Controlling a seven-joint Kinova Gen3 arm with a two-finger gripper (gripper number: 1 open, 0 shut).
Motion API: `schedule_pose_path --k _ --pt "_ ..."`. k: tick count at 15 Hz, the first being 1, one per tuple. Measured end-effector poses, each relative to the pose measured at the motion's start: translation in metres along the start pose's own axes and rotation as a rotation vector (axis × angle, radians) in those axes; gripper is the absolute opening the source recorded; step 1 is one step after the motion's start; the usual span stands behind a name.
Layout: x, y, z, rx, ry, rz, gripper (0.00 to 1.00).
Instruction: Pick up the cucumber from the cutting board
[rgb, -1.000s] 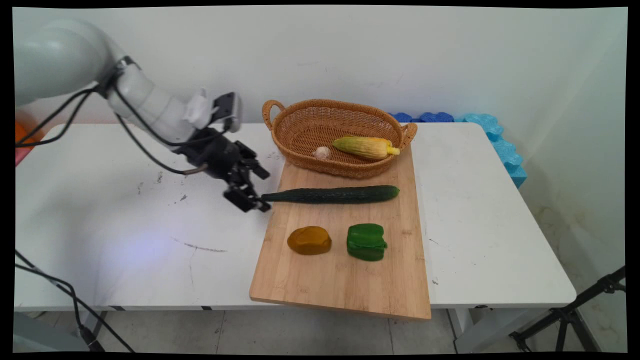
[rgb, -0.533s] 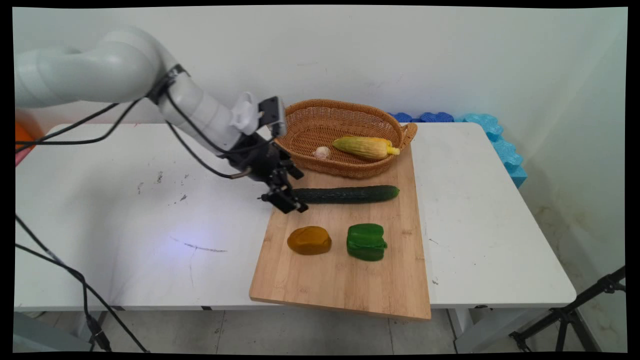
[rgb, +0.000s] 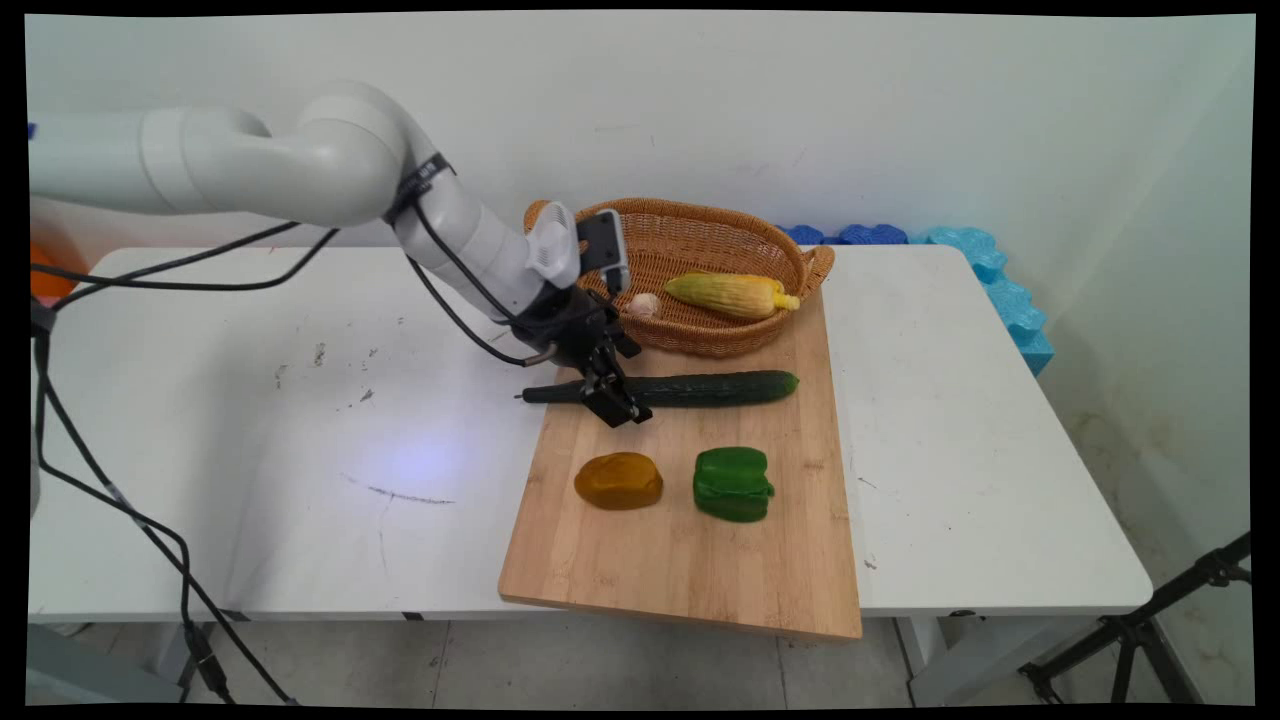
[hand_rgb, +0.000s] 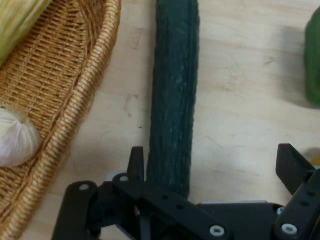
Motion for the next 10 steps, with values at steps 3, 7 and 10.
schedule_pose_path --k 3,7,10 --pt "0.001 -0.002 0.015 0.014 -0.018 0.014 1.00" --pt "0.001 -0.004 0.030 0.031 -0.036 0.026 1.00" --pt "0.002 -0.005 0.037 0.040 -0.045 0.031 1.00"
